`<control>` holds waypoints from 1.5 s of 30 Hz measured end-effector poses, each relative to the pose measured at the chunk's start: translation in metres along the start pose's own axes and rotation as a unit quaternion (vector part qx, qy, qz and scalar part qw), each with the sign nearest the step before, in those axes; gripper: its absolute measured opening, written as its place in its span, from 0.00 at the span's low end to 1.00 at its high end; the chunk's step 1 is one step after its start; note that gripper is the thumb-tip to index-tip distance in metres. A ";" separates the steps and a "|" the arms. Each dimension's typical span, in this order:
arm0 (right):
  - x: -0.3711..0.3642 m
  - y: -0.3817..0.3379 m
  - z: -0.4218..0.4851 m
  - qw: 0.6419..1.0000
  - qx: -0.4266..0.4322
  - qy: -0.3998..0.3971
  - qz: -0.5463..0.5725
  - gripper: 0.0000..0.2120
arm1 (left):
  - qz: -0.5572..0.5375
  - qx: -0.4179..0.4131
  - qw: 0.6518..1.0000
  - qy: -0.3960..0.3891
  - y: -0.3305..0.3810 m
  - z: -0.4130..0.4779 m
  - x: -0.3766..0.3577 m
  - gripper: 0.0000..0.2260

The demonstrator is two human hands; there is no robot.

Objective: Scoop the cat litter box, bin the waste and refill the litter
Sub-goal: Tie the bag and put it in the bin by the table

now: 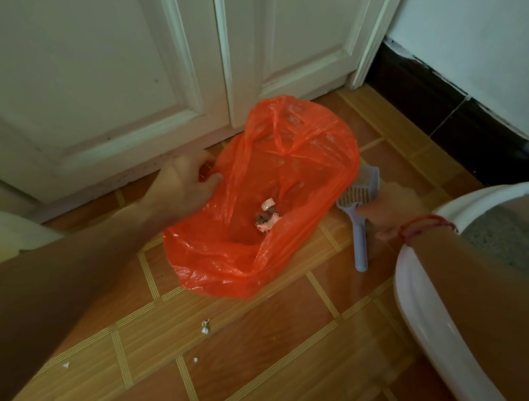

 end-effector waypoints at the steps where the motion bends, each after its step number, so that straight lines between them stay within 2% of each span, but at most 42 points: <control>1: 0.011 -0.005 0.001 1.000 0.016 0.013 -0.015 0.12 | -0.006 -0.005 1.000 0.004 0.002 -0.001 0.002 0.07; 4: 0.044 -0.022 0.001 0.992 0.072 0.102 0.012 0.17 | -0.009 -0.021 1.000 0.012 0.005 -0.001 0.005 0.09; 5: 0.053 -0.032 -0.003 0.982 0.111 0.147 0.038 0.14 | -0.007 -0.028 0.999 0.015 0.007 0.000 0.005 0.09; 6: 0.061 -0.043 -0.011 0.967 0.153 0.196 0.063 0.10 | -0.001 -0.037 0.999 0.017 0.009 0.000 0.005 0.10; 8: 0.073 -0.067 -0.031 0.929 0.230 0.278 0.084 0.09 | 0.017 -0.063 0.998 0.022 0.013 -0.001 0.005 0.10; 10: 0.078 -0.087 -0.047 0.901 0.292 0.309 0.086 0.10 | 0.026 -0.078 0.996 0.028 0.016 -0.002 0.006 0.10; 12: 0.073 -0.100 -0.057 0.885 0.343 0.313 0.030 0.11 | 0.023 -0.083 0.996 0.027 0.019 -0.003 0.006 0.09; 15: 0.055 -0.112 -0.058 0.875 0.384 0.277 -0.100 0.16 | 0.025 -0.089 0.996 0.016 0.021 -0.005 0.004 0.09; 18: 0.044 -0.115 -0.046 0.891 0.358 0.227 -0.161 0.23 | 0.039 -0.110 0.993 0.014 0.023 -0.008 0.003 0.09; 21: 0.039 -0.111 -0.039 0.896 0.351 0.193 -0.193 0.19 | 0.050 -0.128 0.990 0.011 0.023 -0.009 0.003 0.09; 24: 0.041 -0.107 -0.040 0.893 0.360 0.206 -0.174 0.08 | 0.050 -0.133 0.990 0.017 0.023 -0.010 0.003 0.09; 27: 0.041 -0.101 -0.041 0.901 0.362 0.213 -0.110 0.10 | 0.065 -0.142 0.987 0.045 0.028 -0.013 0.008 0.10; 30: 0.042 -0.093 -0.042 0.906 0.358 0.218 -0.059 0.10 | 0.089 -0.189 0.976 0.062 0.039 -0.018 0.013 0.10; 32: 0.044 -0.087 -0.044 0.906 0.357 0.224 -0.028 0.10 | 0.096 -0.210 0.973 0.010 0.046 -0.022 0.008 0.09; 34: 0.046 -0.081 -0.046 0.908 0.353 0.227 -0.005 0.10 | 0.130 -0.212 0.963 -0.101 0.049 -0.030 -0.009 0.05; 37: 0.046 -0.071 -0.049 0.912 0.345 0.223 0.006 0.10 | 0.209 -0.185 0.927 -0.250 0.041 -0.046 -0.040 0.10; 39: 0.048 -0.065 -0.051 0.914 0.340 0.223 0.016 0.11 | 0.270 -0.149 0.902 -0.304 0.031 -0.054 -0.050 0.15; 41: 0.049 -0.058 -0.053 0.920 0.328 0.213 0.023 0.11 | 0.338 -0.130 0.873 -0.326 0.023 -0.060 -0.051 0.15; 45: 0.050 -0.044 -0.055 0.932 0.305 0.192 0.034 0.13 | 0.463 -0.174 0.821 -0.285 0.026 -0.060 -0.041 0.11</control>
Point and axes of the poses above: each hand's wrist, its own z-axis towards the middle knuckle, its own x-axis out of the back of the hand, y = z × x, the point moved 5 cm from there along z, towards the middle knuckle, and after that the axes turned 1 degree about -x, right-handed, at the moved point
